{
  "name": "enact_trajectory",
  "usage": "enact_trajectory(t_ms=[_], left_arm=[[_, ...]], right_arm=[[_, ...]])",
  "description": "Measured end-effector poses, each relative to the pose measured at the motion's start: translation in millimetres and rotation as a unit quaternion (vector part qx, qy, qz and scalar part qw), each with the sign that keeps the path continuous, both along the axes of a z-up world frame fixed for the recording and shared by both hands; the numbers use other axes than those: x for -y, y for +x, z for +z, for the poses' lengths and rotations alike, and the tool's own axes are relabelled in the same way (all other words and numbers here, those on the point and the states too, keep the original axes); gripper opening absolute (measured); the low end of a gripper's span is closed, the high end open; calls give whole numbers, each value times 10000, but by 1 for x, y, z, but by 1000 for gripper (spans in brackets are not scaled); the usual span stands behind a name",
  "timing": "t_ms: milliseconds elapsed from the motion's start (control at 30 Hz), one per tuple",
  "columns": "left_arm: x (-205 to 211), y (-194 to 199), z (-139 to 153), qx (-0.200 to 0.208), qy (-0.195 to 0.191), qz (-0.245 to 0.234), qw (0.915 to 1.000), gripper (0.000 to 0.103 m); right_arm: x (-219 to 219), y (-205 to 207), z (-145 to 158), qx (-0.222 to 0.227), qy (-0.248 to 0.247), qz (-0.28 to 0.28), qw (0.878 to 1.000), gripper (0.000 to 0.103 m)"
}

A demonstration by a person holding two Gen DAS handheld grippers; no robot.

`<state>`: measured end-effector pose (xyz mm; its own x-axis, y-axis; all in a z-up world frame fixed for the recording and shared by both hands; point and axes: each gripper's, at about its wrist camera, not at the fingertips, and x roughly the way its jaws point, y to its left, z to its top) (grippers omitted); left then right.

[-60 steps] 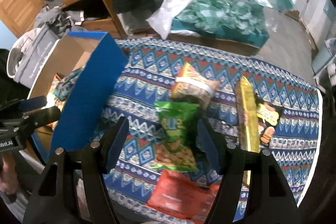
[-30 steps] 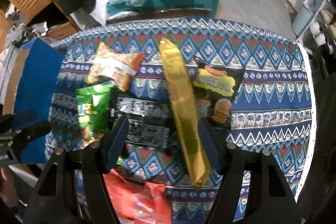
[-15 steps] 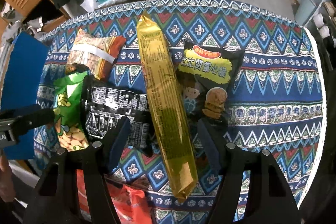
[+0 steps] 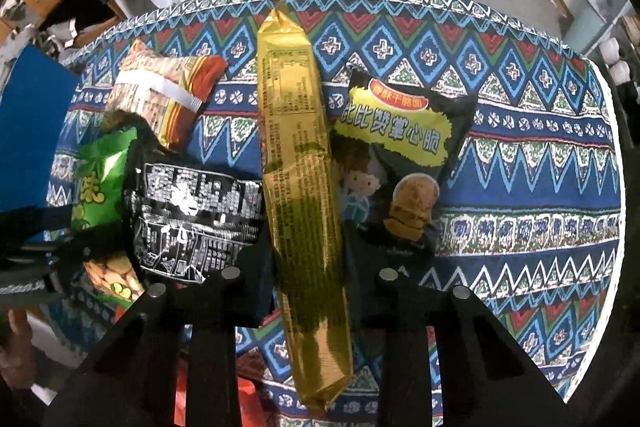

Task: Organize snacks
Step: 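Grasp the long gold bar with the right tool while the left tool grasps the green pea bag, then lift the gold bar and green bag and carry them over the box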

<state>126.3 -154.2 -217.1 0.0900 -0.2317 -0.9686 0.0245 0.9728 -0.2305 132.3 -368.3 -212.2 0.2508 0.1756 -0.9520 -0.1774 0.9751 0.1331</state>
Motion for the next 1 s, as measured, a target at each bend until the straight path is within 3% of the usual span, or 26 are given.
enact_trajectory(t_ms=[100, 300, 400, 633, 833, 867, 933, 1000], left_arm=[[5, -3, 6, 114, 145, -293, 9994, 37], [9, -9, 16, 235, 610, -839, 9943, 36], [5, -9, 17, 223, 680, -814, 9941, 39], [-10, -5, 9, 179, 676, -612, 9957, 59], [-5, -5, -7, 179, 667, -529, 9962, 59], [-3, -2, -9, 187, 671, -527, 9962, 59], [2, 1, -12, 250, 584, -526, 9966, 44], [0, 3, -12, 287, 590, -519, 9965, 39]], right_arm=[[-2, -7, -1, -51, -19, 20, 10000, 27], [-5, -21, -2, -219, -78, 10, 9997, 27], [-5, -27, -4, -225, -101, 7, 9997, 28], [-6, -15, -15, -225, -57, -21, 9997, 29], [-6, -6, -21, -61, -82, 13, 9999, 29], [-7, -6, -21, -39, -105, 23, 9999, 29], [-12, -5, -21, 22, -184, 69, 9998, 27], [-15, -6, -18, 101, -272, 103, 9995, 27]])
